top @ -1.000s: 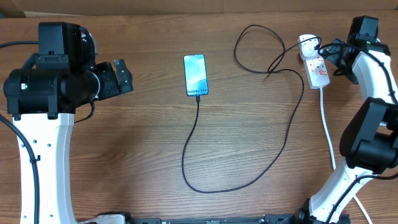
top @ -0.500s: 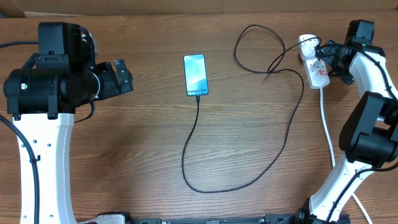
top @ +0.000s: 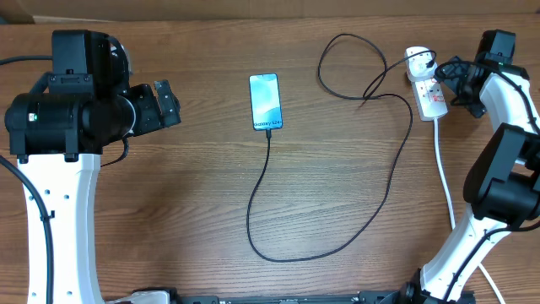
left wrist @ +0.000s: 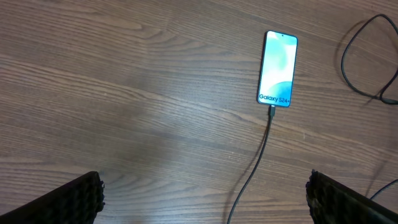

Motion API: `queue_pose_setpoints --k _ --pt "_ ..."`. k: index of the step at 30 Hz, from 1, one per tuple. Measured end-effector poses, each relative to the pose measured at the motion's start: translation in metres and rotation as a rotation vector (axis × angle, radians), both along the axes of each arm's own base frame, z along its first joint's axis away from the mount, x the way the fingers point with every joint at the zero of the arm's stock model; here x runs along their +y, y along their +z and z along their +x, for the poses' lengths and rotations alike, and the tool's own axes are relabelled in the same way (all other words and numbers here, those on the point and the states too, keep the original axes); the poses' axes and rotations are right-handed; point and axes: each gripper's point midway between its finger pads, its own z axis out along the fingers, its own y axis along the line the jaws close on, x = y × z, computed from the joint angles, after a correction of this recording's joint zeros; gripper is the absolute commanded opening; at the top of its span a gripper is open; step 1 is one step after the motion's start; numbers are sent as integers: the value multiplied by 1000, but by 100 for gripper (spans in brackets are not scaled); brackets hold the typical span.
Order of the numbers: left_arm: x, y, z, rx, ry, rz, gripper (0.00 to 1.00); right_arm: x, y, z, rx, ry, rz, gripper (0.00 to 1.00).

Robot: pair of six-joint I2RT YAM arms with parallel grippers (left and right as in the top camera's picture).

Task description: Plug charger to phone and switch on socket

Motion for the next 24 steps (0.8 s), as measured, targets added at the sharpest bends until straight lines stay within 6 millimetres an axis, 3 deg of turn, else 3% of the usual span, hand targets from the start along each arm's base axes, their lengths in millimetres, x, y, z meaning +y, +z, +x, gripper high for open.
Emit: queue_pose_setpoints --k 7,24 --pt "0 0 0 0 0 0 100 3 -14 1 14 7 20 100" --pt "0 0 0 0 0 0 100 4 -15 1 12 12 29 100"
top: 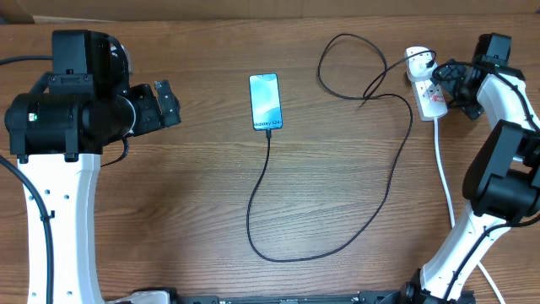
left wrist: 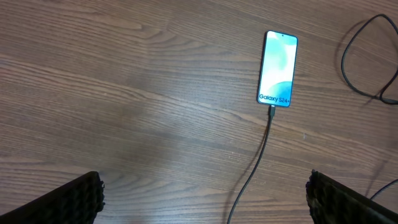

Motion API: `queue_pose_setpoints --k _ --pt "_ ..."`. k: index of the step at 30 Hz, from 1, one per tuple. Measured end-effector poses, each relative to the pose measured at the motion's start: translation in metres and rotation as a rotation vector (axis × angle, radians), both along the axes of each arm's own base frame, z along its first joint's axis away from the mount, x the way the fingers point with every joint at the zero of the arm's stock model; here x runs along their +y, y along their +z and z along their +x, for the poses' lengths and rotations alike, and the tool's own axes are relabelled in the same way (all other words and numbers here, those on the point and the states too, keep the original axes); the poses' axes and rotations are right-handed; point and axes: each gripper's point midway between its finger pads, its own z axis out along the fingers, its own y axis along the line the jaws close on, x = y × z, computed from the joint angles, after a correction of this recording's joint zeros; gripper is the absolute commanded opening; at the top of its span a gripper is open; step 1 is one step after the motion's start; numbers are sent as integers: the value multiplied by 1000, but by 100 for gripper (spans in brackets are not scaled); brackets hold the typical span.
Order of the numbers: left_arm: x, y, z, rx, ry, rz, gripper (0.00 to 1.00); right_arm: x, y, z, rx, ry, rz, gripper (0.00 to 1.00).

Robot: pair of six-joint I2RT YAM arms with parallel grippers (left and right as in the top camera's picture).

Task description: Plug charger to phone and switch on socket

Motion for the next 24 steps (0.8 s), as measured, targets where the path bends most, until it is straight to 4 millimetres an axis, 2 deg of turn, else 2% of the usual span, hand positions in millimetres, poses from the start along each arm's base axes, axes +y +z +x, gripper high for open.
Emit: queue_pose_setpoints --k 19,24 --pt "0 0 0 0 0 0 100 0 -1 1 -1 1 0 100" --pt "0 0 0 0 0 0 100 1 -14 -1 21 -1 14 100"
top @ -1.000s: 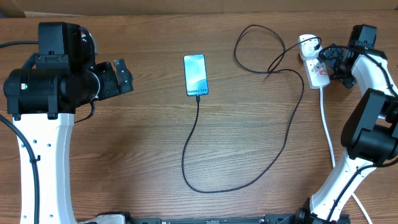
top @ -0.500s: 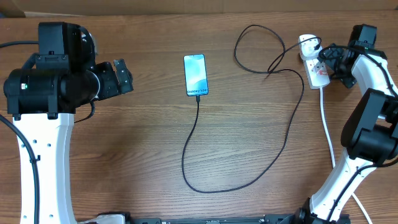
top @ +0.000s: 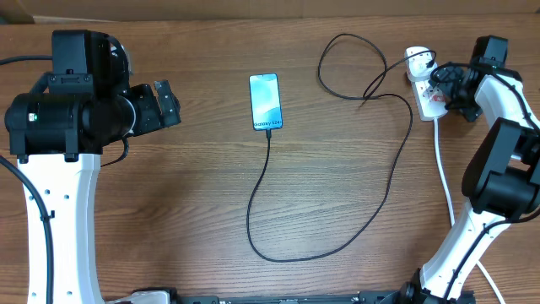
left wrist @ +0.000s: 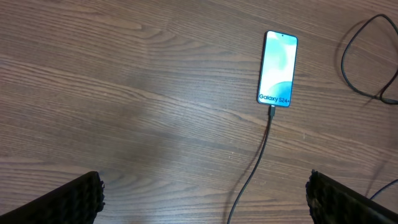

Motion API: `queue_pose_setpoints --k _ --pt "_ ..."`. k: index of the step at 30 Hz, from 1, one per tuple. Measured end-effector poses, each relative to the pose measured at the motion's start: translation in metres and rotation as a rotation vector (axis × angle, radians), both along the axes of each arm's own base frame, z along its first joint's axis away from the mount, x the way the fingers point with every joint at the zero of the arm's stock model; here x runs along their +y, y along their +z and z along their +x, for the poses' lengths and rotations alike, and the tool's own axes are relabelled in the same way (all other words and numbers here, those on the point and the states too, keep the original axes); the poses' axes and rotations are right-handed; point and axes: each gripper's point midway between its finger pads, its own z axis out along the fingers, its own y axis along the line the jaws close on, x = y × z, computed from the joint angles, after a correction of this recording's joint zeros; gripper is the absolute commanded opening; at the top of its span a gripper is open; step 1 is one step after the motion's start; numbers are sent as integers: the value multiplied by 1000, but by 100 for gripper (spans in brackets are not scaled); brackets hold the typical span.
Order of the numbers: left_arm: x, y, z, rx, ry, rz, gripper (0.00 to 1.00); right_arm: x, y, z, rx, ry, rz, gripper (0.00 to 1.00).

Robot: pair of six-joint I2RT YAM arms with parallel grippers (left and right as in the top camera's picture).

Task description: Plug charger to phone and switch on socket

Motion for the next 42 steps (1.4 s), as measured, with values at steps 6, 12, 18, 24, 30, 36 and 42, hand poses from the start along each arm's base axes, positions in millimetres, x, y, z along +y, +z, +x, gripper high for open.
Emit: queue_pose_setpoints --k 6,12,18,24,30,36,42 --pt "0 0 0 0 0 0 100 -2 -1 1 -5 -3 0 100" --pt "0 0 0 0 0 0 100 -1 1 4 -20 4 10 100" --pt "0 0 0 0 0 0 100 3 2 9 -50 20 49 100" --pt "0 0 0 0 0 0 100 4 1 8 -46 21 56 100" --pt "0 0 0 0 0 0 100 3 1 7 -43 20 53 100" --pt "0 0 0 0 0 0 100 4 1 7 -43 20 54 100" --pt "0 0 0 0 0 0 100 4 0 6 -37 20 56 100"
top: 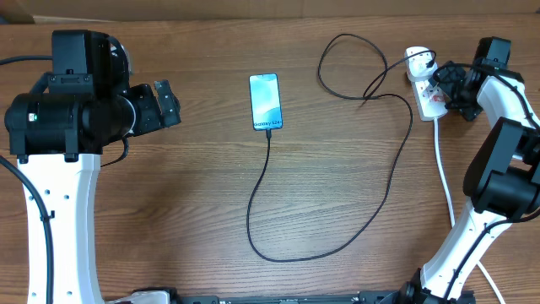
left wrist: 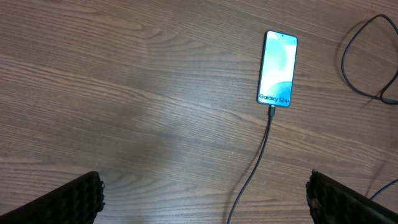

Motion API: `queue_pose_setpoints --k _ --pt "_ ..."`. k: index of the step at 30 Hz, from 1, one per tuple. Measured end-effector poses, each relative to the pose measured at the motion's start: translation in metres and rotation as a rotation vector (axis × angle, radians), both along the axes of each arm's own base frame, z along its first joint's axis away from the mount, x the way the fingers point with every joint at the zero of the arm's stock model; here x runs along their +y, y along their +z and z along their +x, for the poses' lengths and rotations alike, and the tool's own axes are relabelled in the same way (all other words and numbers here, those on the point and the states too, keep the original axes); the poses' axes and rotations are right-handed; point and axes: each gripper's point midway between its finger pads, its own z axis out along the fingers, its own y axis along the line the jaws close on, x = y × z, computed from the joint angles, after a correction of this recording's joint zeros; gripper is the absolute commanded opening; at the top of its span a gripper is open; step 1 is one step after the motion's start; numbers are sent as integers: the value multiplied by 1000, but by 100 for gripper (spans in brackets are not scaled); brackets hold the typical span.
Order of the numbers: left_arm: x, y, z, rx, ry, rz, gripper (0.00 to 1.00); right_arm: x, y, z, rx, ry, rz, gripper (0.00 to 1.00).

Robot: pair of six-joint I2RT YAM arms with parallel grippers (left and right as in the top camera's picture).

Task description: Plug charger to phone and switch on socket

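Note:
The phone (top: 265,101) lies face up mid-table with its screen lit; the left wrist view also shows the phone (left wrist: 278,68). A black charger cable (top: 268,169) is plugged into its lower end, loops across the table and runs up to the white plug (top: 417,59) in the white socket strip (top: 434,103) at the far right. My right gripper (top: 445,82) hovers at the strip's right side, over its upper half; its jaws are too small to read. My left gripper (left wrist: 204,190) stands open and empty well left of the phone.
The strip's white lead (top: 445,181) runs down the right side past the base of my right arm. The black cable's wide loop (top: 337,249) covers the middle and front of the wooden table (top: 169,211).
My right gripper has drawn back slightly to the right from over the socket strip. The phone, cable and left arm are unchanged.
The phone was lit and plugged in throughout, with my left gripper open and still. My right gripper was right of the strip, then nearer it, then over its upper part, and now sits a little back to the right.

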Motion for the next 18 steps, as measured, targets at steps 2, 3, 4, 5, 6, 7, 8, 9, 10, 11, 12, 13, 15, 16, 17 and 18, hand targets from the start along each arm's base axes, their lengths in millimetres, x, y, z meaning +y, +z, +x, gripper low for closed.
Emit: queue_pose_setpoints --k 2,3,4,5,6,7,8,9,10,11,12,13,15,16,17,18 --pt "0 0 0 0 0 0 100 0 0 0 1 0 1 100" --pt "0 0 0 0 0 0 100 0 0 0 1 0 0 100" --pt "0 0 0 0 0 0 100 0 0 0 1 -1 1 100" --pt "0 0 0 0 0 0 100 0 -1 -1 3 0 1 100" --pt "0 0 0 0 0 0 100 0 -1 -1 5 0 1 100" --pt "0 0 0 0 0 0 100 0 -2 -1 7 0 2 100" --pt "0 0 0 0 0 0 100 0 -4 -1 9 -1 4 100" --pt "0 0 0 0 0 0 100 0 -4 -1 7 0 5 100" --pt "0 0 0 0 0 0 100 0 -5 -1 7 0 6 100" --pt "0 0 0 0 0 0 100 0 -5 0 7 0 6 100" --pt "0 0 0 0 0 0 100 0 -4 0 6 0 6 100" --pt "0 0 0 0 0 0 100 0 -4 0 4 0 6 100" --pt "0 0 0 0 0 0 100 0 -4 1 4 1 5 100" --pt "0 0 0 0 0 0 100 0 -4 1 3 0 5 100" --pt "0 0 0 0 0 0 100 0 -4 1 4 1 5 100" --pt "0 0 0 0 0 0 100 0 -3 1 3 1 5 100"
